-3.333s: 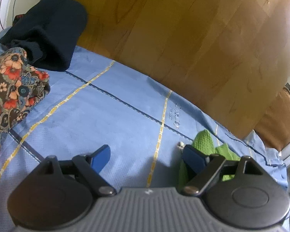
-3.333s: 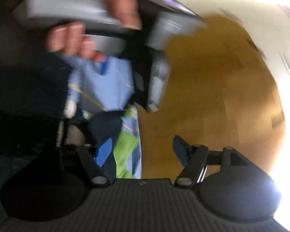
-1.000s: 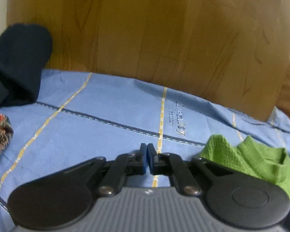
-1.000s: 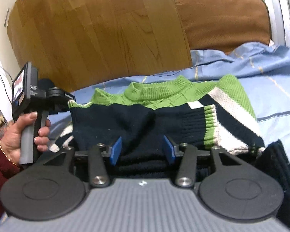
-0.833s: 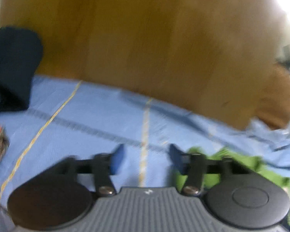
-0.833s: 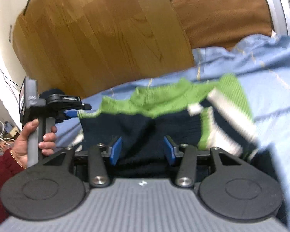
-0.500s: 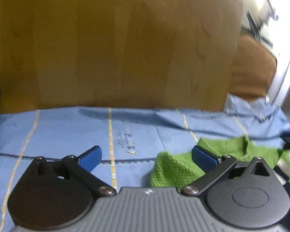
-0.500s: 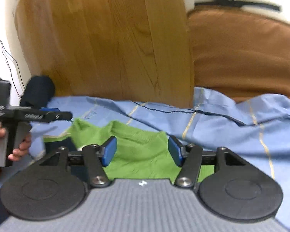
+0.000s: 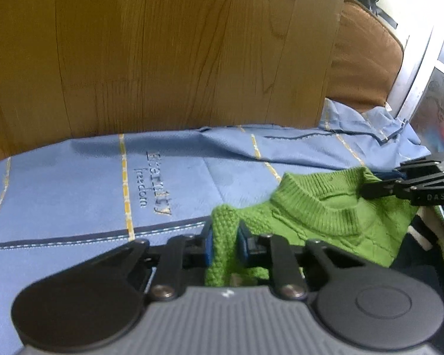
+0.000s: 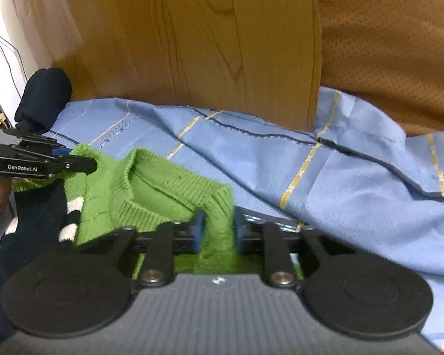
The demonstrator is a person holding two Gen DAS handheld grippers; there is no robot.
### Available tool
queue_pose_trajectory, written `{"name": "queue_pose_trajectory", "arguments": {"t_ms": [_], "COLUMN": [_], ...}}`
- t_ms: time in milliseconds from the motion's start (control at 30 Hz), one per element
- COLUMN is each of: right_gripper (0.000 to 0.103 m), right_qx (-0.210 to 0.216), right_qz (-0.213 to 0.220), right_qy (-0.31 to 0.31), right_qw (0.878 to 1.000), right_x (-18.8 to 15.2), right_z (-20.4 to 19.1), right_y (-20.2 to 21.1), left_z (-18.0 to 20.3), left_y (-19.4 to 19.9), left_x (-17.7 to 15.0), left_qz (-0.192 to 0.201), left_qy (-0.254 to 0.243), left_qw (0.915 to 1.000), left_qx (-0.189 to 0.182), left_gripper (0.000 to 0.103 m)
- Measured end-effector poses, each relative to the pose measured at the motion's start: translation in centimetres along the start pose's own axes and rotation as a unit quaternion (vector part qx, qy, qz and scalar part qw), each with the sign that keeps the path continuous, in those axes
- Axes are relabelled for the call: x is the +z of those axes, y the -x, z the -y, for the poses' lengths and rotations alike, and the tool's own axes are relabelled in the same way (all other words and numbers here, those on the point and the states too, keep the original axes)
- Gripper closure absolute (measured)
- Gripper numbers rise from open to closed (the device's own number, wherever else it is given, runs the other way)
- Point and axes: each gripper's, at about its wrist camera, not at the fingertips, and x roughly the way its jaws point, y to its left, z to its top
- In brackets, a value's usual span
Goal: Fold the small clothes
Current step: 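Grasp the green collar with the left gripper and lift it toward the right gripper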
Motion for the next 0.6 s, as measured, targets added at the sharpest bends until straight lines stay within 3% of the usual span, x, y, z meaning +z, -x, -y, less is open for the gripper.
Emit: {"name": "queue_pose_trajectory", "arguments": {"t_ms": [133, 300, 600], "right_gripper": [0.087, 0.087, 0.087], "right_qx": [-0.010, -0.016, -0.040], "right_qz": [0.035, 0.094, 0.151], "right_qy": [0.020, 0.026, 0.094], "right_qw": [0.999, 0.995, 0.983], "right_x": [-0.1, -0.6, -6.6], "right_z": [-1.6, -4.8, -13.1], "right_y": [2.5, 8.5, 17.8], "left_z": [0.4, 1.4, 4.0], "left_y": [2.4, 7.8, 17.9], "left_x": [0.0, -0.9, -7.3], "left_qz": [0.033, 0.092, 0.162], "left_qy": [0.002, -0.009, -0.038], "left_qw": [0.9995, 0.9957, 0.9859], "left_qx": [0.002, -0.007, -0.021], "left_gripper": [0.089, 0.089, 0.088]}}
